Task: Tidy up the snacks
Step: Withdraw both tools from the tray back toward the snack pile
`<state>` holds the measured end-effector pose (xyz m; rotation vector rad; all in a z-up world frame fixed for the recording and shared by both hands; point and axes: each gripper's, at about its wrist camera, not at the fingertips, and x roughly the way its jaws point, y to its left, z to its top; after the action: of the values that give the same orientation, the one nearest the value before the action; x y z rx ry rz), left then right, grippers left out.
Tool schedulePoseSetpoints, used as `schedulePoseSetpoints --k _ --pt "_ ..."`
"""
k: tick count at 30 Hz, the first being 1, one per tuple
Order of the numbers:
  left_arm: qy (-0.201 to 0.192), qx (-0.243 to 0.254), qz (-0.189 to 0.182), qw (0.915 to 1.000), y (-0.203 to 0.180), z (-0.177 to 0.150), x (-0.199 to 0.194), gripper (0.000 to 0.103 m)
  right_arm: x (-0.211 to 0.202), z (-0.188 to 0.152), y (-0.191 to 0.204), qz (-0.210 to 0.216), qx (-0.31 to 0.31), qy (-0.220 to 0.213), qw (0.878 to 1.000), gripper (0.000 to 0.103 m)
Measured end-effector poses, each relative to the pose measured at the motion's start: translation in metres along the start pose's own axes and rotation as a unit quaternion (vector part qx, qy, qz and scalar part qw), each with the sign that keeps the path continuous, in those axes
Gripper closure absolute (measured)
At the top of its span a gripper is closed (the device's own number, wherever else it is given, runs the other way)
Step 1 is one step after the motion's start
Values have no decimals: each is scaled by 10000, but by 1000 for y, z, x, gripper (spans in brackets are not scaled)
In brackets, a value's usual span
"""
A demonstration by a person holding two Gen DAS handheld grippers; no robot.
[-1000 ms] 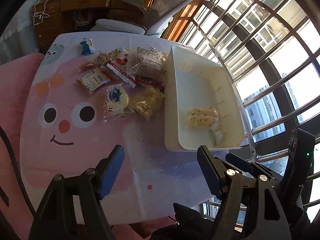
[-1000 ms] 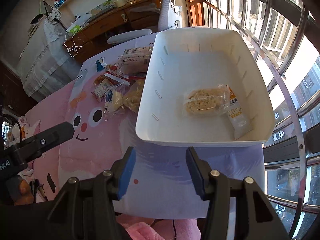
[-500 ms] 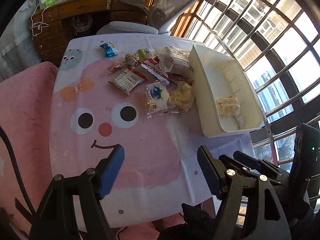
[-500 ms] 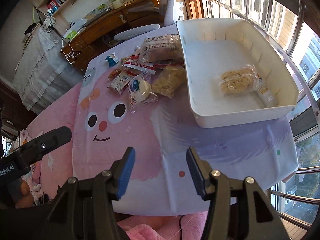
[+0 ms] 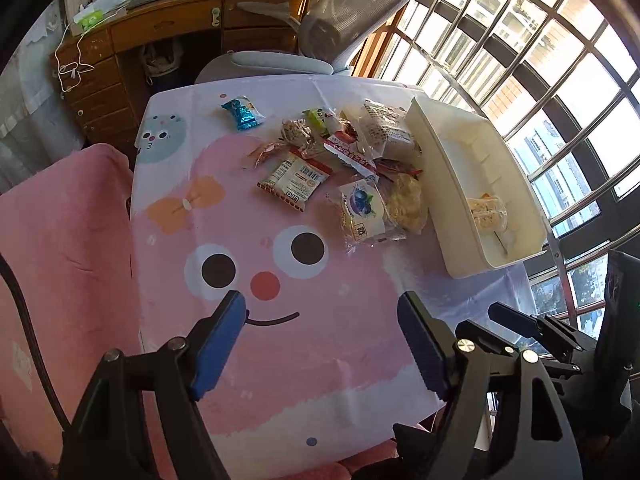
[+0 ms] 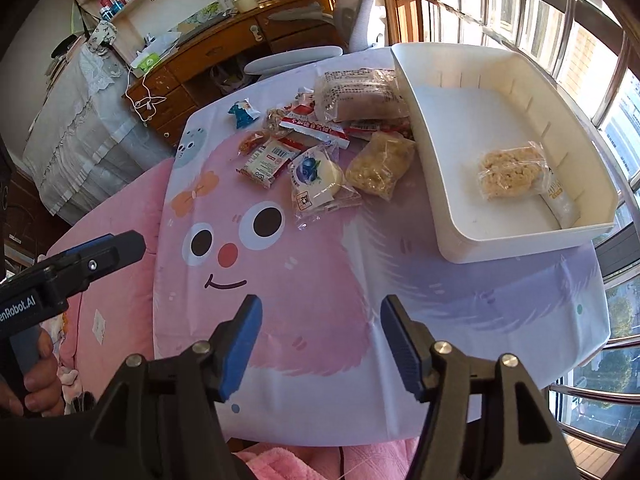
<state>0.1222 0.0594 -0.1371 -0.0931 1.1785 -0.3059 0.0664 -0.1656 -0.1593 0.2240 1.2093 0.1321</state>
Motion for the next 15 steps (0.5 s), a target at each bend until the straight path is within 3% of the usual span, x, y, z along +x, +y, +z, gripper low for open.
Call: schedulePoseSetpoints --k 15 --pt "302 308 361 9984 21 65 61 23 36 41 17 -95 -589 -584 9965 37"
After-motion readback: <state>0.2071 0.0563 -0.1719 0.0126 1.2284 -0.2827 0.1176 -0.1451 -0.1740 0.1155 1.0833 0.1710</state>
